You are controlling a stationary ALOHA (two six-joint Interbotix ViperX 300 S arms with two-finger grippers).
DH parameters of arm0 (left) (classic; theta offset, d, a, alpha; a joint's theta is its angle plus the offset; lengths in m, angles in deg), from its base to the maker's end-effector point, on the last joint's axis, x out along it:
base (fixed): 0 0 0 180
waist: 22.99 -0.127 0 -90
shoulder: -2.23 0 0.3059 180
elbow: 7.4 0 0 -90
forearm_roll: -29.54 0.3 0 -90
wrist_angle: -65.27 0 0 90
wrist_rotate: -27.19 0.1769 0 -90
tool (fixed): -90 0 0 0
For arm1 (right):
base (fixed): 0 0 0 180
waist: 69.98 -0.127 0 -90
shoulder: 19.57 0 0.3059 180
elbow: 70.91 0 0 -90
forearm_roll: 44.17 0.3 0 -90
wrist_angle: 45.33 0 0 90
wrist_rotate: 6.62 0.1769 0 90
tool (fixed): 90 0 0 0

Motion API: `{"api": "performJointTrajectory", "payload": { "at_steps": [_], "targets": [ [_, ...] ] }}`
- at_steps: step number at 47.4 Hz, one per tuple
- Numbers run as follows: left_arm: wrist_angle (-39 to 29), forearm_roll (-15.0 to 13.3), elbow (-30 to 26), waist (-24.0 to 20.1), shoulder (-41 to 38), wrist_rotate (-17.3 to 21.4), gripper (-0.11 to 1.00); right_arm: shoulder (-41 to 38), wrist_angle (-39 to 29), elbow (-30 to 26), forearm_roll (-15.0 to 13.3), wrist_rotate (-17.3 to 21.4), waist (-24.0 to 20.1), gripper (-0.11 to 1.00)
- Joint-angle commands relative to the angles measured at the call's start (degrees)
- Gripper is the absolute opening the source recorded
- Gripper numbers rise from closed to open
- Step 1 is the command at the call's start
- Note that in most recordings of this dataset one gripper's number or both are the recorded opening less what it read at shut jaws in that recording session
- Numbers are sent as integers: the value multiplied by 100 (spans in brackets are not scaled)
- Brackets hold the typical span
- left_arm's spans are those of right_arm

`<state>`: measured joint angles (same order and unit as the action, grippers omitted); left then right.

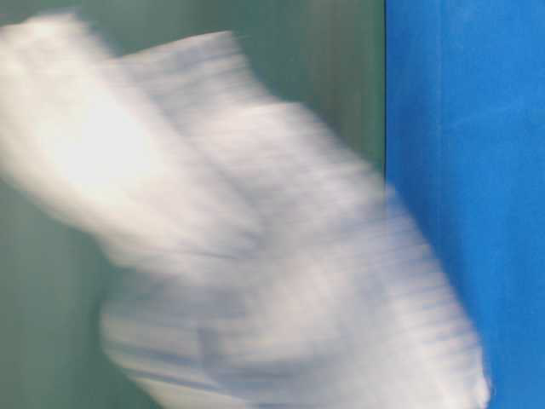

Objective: Lift the towel with both arms.
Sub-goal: 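Lift the towel with both grippers up toward the back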

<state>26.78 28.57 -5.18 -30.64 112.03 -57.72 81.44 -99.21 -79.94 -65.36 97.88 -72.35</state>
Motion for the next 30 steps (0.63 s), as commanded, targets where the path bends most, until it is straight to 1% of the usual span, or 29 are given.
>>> {"api": "performJointTrajectory", "payload": {
  "at_steps": [1,5,13,20,30],
  "targets": [
    [62,-9,-44,-18,62,-9,90,35,53,-18,-88,0,9,68],
    [70,-9,44,-18,79,-18,88,44,62,18,-123,18,18,63],
    [308,-26,422,35,79,-35,87,44,70,211,-123,105,18,64],
    [923,-35,1081,132,79,-44,87,53,281,633,-123,316,18,63],
    [2013,-35,2039,141,62,-44,87,70,984,1424,-123,686,26,63]
  ]
}}
